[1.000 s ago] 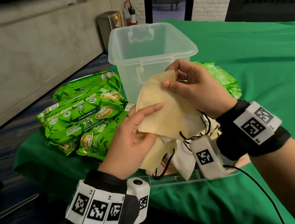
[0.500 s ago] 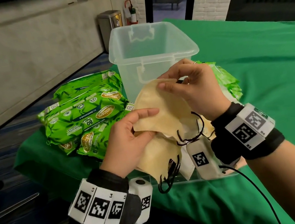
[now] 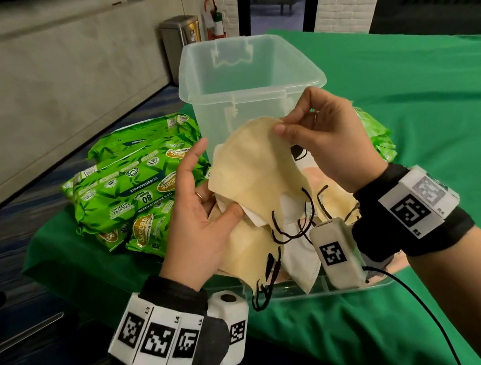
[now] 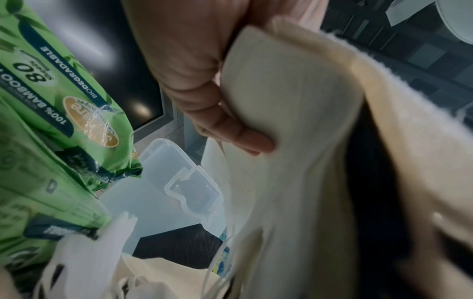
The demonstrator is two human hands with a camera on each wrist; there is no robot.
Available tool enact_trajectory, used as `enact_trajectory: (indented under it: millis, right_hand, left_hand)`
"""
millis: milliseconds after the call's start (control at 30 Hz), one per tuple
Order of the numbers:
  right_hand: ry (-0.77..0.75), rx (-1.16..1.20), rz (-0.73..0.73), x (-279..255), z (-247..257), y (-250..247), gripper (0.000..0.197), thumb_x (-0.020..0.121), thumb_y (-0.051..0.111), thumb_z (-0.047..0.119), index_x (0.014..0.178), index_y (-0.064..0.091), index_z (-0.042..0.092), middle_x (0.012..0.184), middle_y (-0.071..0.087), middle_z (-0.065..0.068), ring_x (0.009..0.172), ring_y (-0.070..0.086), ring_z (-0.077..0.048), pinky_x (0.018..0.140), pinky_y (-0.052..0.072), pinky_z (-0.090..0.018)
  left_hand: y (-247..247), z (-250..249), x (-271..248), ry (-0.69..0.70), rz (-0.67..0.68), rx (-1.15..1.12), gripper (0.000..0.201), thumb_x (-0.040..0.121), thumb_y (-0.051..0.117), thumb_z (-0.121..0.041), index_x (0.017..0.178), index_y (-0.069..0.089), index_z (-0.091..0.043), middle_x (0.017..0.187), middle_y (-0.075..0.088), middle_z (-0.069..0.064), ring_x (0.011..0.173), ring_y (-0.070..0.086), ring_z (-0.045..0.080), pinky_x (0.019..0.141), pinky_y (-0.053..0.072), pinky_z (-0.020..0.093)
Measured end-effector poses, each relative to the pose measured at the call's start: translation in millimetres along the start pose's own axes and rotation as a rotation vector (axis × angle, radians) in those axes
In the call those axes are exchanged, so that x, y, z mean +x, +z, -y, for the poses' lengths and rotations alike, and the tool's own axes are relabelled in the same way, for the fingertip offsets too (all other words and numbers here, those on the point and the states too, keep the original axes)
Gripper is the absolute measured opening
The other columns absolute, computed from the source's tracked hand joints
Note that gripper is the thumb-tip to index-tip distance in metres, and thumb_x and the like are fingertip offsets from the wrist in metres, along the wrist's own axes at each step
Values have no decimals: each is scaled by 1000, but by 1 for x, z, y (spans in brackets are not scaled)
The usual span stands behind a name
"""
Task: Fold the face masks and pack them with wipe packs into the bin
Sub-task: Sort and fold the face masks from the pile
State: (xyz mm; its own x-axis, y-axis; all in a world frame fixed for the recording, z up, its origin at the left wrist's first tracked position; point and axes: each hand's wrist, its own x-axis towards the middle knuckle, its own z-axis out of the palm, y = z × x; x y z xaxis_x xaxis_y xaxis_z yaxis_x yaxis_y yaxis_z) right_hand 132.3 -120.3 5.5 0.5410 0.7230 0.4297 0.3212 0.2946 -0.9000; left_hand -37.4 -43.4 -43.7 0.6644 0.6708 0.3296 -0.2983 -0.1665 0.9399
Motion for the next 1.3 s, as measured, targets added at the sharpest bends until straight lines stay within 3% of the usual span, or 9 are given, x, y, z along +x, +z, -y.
enact_trajectory:
  millis: [100, 267, 500, 667, 767, 833, 967, 1100, 1300]
  right_hand:
    - [20, 5, 19, -1, 0, -2, 27, 80, 61, -4, 69, 45, 15, 89, 63, -5, 73, 62, -10, 60, 49, -24]
    - [23, 66, -21, -4, 0, -6, 20, 79, 60, 3, 71, 46, 15, 72, 51, -5, 56, 47, -7, 49, 42, -20]
    - [4, 233, -99, -2, -1, -27, 14, 79, 58, 6, 79, 58, 20, 69, 59, 13, 61, 49, -2, 56, 41, -13]
    - [66, 280, 126, -5, 7, -33, 22, 74, 65, 3, 90, 66, 18, 67, 66, 7, 61, 59, -4, 62, 49, -16]
    - [114, 85, 253, -3, 11, -24, 39, 64, 69, 8, 102, 61, 15, 59, 65, 6, 57, 59, -6, 62, 50, -18]
    - [148, -72, 284, 1, 11, -16, 43, 62, 72, 11, 103, 61, 18, 58, 65, 6, 63, 59, -12, 67, 49, -22]
    - [163, -241, 317, 9, 12, -9, 30, 70, 75, 7, 95, 65, 20, 55, 64, 9, 60, 57, -7, 68, 47, -24]
    - [173, -294, 356, 11, 14, -12, 31, 70, 76, 9, 99, 66, 16, 54, 65, 10, 56, 57, -4, 66, 50, -24]
    - [237, -272, 430, 12, 14, -17, 29, 66, 76, 13, 94, 69, 11, 55, 67, 8, 55, 59, -2, 64, 52, -15]
  left_hand:
    - [-1, 2, 0, 10, 1, 8, 73, 76, 58, 21, 120, 44, -35, 89, 73, -9, 88, 65, 4, 78, 51, 19]
    - [-1, 4, 0, 16, -15, 95, 39, 67, 64, -6, 97, 61, -31, 88, 70, -24, 87, 63, -5, 79, 48, 12]
    - [-4, 4, 0, -17, -32, 107, 38, 84, 58, 7, 99, 66, -28, 104, 67, -18, 103, 62, 0, 93, 48, 19]
    - [-5, 4, 1, 5, -39, 110, 40, 84, 58, 7, 99, 65, -30, 98, 68, -23, 102, 62, -3, 89, 47, 14]
    - [-3, 5, 1, 18, 5, 148, 36, 81, 64, 0, 99, 67, -31, 104, 69, -20, 105, 62, 1, 94, 46, 18]
    - [-1, 4, 0, 19, 48, 158, 31, 77, 65, -6, 97, 67, -30, 102, 70, -19, 102, 63, 1, 91, 46, 16]
    - [-1, 3, -2, 37, 120, 207, 35, 79, 65, 8, 94, 67, -24, 95, 69, -15, 95, 62, -7, 84, 40, 4]
    - [-4, 4, -4, 38, 139, 218, 26, 72, 64, -10, 93, 69, -24, 96, 72, -12, 95, 64, 0, 87, 45, 12]
    - [-2, 1, -4, 68, 196, 212, 27, 73, 63, -9, 91, 68, -28, 93, 71, -18, 94, 65, 0, 86, 44, 11]
